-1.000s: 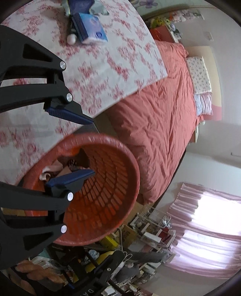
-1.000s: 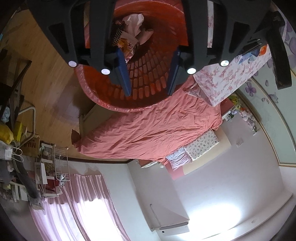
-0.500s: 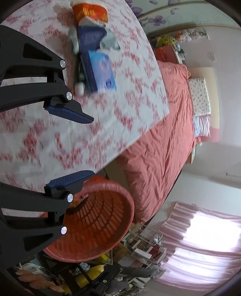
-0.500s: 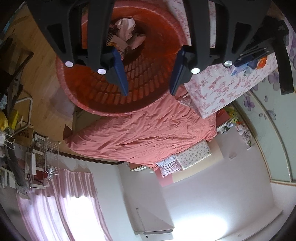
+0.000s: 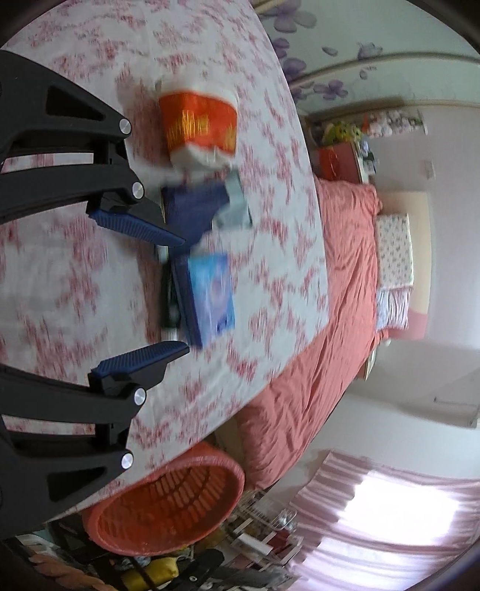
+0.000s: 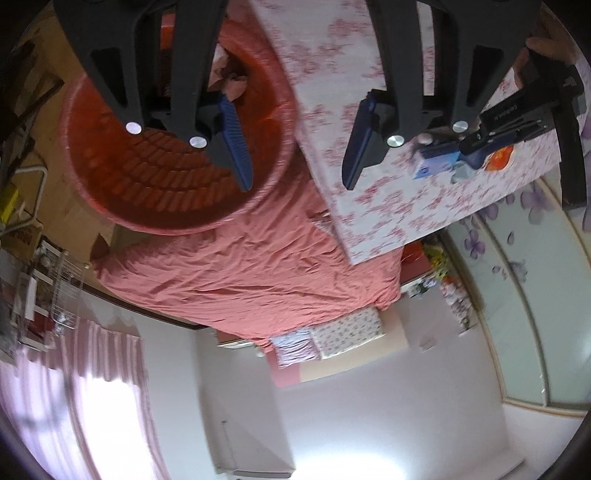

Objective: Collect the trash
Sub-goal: 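Move both open grippers back over the remaining items on the bed, then grasp the blue tissue pack with the right gripper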

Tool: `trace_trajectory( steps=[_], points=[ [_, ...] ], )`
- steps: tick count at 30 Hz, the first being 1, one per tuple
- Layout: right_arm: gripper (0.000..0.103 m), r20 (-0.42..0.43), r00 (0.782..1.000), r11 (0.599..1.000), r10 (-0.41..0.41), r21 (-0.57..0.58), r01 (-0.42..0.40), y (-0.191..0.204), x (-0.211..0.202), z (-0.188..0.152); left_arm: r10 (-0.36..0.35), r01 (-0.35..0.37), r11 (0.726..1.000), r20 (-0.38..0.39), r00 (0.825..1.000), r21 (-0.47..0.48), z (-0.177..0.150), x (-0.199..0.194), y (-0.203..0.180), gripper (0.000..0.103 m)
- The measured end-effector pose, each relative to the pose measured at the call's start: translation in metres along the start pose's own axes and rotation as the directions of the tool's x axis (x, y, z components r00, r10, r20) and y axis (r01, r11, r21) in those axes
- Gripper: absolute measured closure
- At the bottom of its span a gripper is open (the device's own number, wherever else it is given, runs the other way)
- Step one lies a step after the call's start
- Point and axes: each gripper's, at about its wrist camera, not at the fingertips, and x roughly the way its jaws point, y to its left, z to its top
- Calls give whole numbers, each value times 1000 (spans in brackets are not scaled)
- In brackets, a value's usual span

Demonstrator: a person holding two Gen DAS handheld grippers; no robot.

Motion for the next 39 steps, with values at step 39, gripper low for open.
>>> trace_trajectory(
  steps=[39],
  points=[
    [18, -287, 958, 970, -25, -237, -46, 192, 149, -40, 137, -138, 980, -14, 990, -142, -35, -24, 131, 44]
  ],
)
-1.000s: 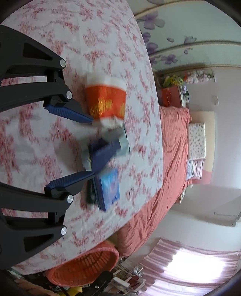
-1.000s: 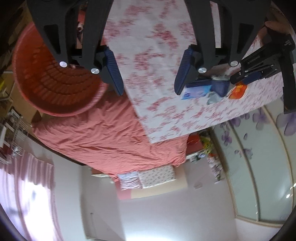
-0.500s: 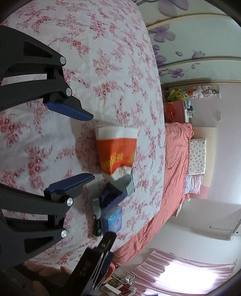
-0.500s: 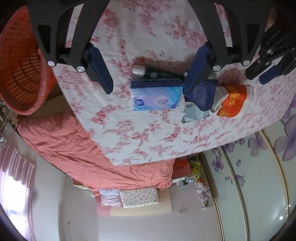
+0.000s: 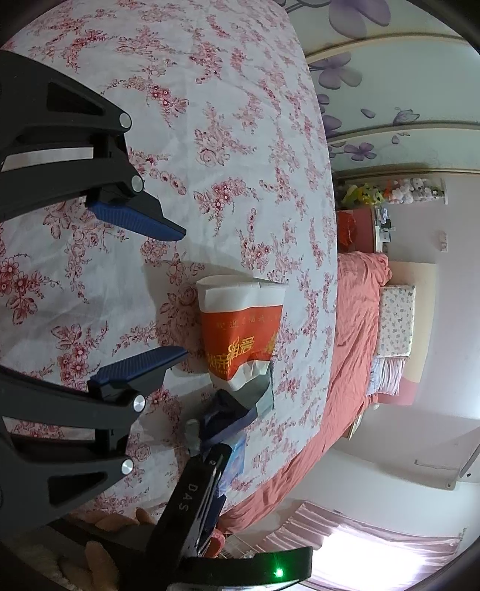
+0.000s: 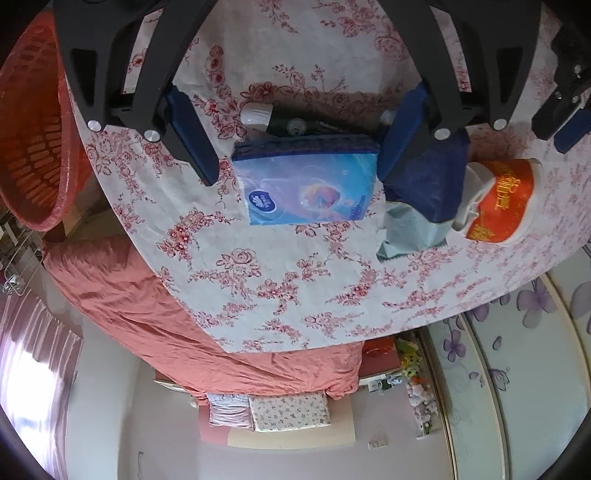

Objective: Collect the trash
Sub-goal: 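Grasp the blue tissue pack with the right gripper, then grasp the orange-and-white paper bag with the left gripper while the right gripper holds the tissue pack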

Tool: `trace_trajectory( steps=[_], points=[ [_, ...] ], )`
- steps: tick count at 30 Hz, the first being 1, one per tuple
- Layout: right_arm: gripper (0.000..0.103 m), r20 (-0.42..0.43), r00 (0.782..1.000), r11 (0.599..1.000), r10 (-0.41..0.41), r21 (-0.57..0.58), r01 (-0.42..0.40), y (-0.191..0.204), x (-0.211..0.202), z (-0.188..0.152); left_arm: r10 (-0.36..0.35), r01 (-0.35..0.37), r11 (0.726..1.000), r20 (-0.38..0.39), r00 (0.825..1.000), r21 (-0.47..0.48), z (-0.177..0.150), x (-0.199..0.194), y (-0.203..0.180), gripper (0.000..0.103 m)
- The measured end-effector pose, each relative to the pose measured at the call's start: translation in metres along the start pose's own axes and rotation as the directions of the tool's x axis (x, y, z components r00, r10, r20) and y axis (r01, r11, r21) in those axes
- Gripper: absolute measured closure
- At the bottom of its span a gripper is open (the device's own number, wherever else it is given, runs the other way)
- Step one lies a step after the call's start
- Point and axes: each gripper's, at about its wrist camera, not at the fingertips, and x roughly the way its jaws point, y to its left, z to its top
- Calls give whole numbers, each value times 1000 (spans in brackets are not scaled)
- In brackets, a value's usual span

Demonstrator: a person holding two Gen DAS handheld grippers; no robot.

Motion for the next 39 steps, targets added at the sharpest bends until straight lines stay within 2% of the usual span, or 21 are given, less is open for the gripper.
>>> trace_trajectory(
  steps=[6, 9, 23, 29, 31, 33, 39],
  points=[
    [19, -22, 1000, 1000, -1, 0, 1, 0, 6, 2, -4, 4, 1000, -6, 1000, -1, 0, 2, 0, 44],
    [29, -32, 999, 1000, 8, -3, -8, 0, 8, 2, -5, 5, 1000, -7, 1000, 0, 0, 3, -1, 44],
    [31, 20, 1000, 1000, 24, 18, -24, -13, -6, 0, -18, 18, 1000, -16, 1000, -3, 3, 7, -6, 44],
    [31, 45, 999, 999, 11, 36, -12, -26, -17, -1, -17, 17, 1000, -3, 1000, -24, 10, 8, -10, 33],
    [31, 48, 999, 999, 12, 47, -14, -31, -20, -2, -13, 13, 1000, 7, 1000, -29, 14, 8, -12, 26],
    [31, 49, 999, 998, 13, 55, -16, -35, -22, -3, 3, -2, 999, 27, 1000, -32, 21, 9, -16, 14],
    [31, 49, 999, 997, 14, 75, -17, -49, -27, -7, 33, -33, 999, 17, 999, 1, 32, 25, -30, 9]
  ],
)
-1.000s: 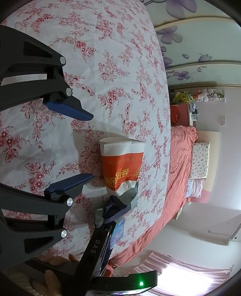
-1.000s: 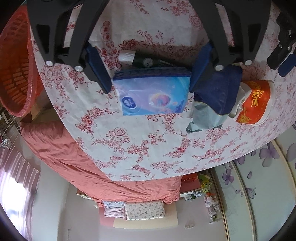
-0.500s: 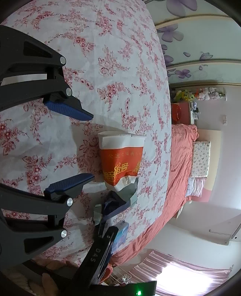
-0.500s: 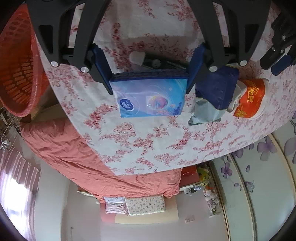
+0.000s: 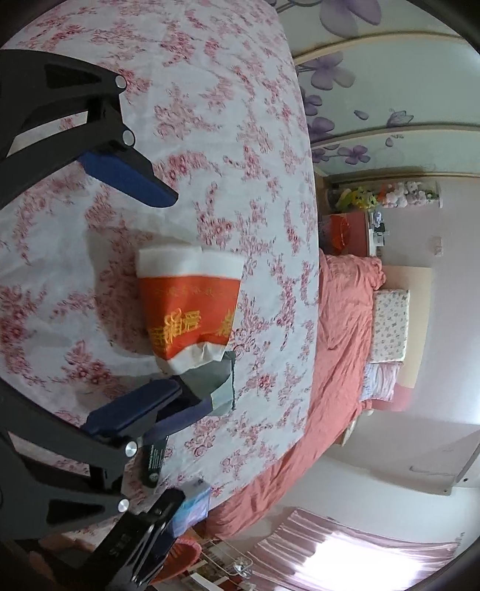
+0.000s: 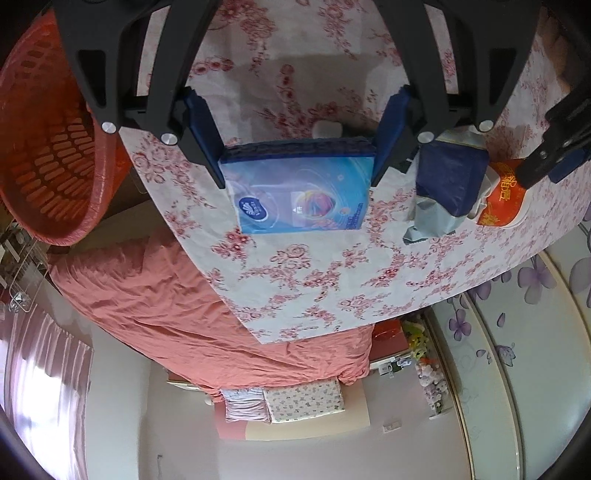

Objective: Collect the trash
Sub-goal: 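Grasp the orange-and-white paper bag with the left gripper while the right gripper holds the tissue pack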

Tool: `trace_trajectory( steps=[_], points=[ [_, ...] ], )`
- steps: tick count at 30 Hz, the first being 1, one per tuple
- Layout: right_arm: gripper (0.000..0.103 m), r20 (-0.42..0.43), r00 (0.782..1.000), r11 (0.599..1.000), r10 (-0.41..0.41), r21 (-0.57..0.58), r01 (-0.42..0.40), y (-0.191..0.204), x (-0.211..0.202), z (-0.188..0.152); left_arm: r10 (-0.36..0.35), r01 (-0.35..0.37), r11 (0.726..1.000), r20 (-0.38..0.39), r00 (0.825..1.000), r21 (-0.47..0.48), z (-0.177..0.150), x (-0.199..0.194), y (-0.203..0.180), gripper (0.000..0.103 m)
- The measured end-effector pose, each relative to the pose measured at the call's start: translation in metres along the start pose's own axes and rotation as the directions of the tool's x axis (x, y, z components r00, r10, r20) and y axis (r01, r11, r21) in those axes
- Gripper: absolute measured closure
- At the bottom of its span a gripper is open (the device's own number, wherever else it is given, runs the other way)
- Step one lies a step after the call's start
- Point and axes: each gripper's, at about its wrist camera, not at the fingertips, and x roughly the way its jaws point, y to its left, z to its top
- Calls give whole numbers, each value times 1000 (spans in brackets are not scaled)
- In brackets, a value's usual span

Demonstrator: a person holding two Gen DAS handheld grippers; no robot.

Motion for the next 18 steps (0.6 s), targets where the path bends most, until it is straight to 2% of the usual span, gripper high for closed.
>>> trace_trajectory(
  steps=[8, 18],
  points=[
    [31, 6, 1000, 1000, 1, 21, -1, -12, -5, 0, 56, -53, 997, -34, 998, 64, -1, 19, -17, 9],
    [31, 3, 1000, 999, 2, 32, -2, -18, -6, 0, 72, -69, 997, -70, 995, 42, 1, 35, -15, 9]
  ],
)
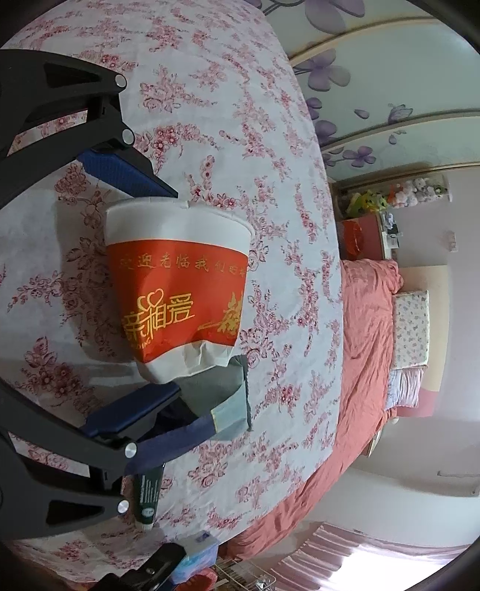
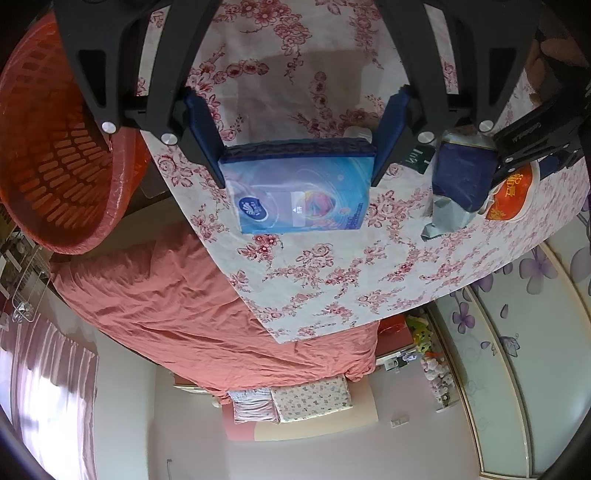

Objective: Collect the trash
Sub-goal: 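Grasp the orange-and-white paper bag with the left gripper while the right gripper holds the tissue pack, then carry the tissue pack and paper bag over the orange basket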

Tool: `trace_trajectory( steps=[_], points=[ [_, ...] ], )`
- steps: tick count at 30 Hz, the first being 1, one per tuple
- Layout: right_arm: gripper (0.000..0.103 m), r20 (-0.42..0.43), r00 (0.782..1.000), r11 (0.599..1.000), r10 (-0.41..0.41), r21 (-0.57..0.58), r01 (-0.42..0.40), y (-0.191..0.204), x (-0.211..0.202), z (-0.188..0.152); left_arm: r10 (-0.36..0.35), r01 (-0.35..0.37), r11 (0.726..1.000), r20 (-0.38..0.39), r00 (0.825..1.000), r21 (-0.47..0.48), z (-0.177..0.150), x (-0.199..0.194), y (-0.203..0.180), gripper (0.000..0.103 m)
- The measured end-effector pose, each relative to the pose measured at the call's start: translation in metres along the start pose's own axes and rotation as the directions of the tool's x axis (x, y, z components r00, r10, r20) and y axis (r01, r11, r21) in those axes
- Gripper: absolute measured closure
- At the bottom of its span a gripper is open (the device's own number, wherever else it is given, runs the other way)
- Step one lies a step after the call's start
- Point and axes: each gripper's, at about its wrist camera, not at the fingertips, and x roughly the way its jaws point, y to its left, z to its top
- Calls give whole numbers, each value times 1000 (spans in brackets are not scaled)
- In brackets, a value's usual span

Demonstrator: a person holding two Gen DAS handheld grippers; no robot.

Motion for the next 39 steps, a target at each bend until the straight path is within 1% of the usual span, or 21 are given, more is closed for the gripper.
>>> trace_trajectory(
  steps=[2, 5, 9, 15, 23, 27, 32, 39],
  points=[
    [31, -3, 1000, 1000, 0, 1, 0, -1, 0, -1, -8, 8, 1000, -3, 1000, -11, 0, 1, 1, 11],
    [31, -5, 1000, 1000, -1, 3, 1, -2, 0, -1, -22, 22, 1000, 0, 1000, -18, 1, 1, 2, 21],
    [31, -5, 1000, 1000, 0, 6, 0, -3, -1, -3, -37, 37, 999, 12, 999, -26, 1, -1, 2, 21],
    [31, 4, 1000, 1000, 0, 7, 0, -6, -6, -3, -32, 33, 999, 40, 999, -27, -1, -12, 6, 21],
    [31, 43, 999, 1000, 2, 21, -3, -15, -36, -6, -36, 39, 999, 84, 996, -31, 0, -41, 6, 21],
    [31, 74, 997, 1000, 0, 28, -2, -21, -57, -8, -52, 54, 998, 117, 992, -15, 1, -61, -2, 21],
    [31, 114, 993, 999, -8, 41, 3, -34, -83, -10, -91, 90, 996, 149, 985, 17, 0, -85, -20, 21],
    [31, 185, 982, 996, -36, 87, 20, -65, -122, -16, -173, 160, 984, 185, 967, 82, -2, -113, -59, 21]
  ],
)
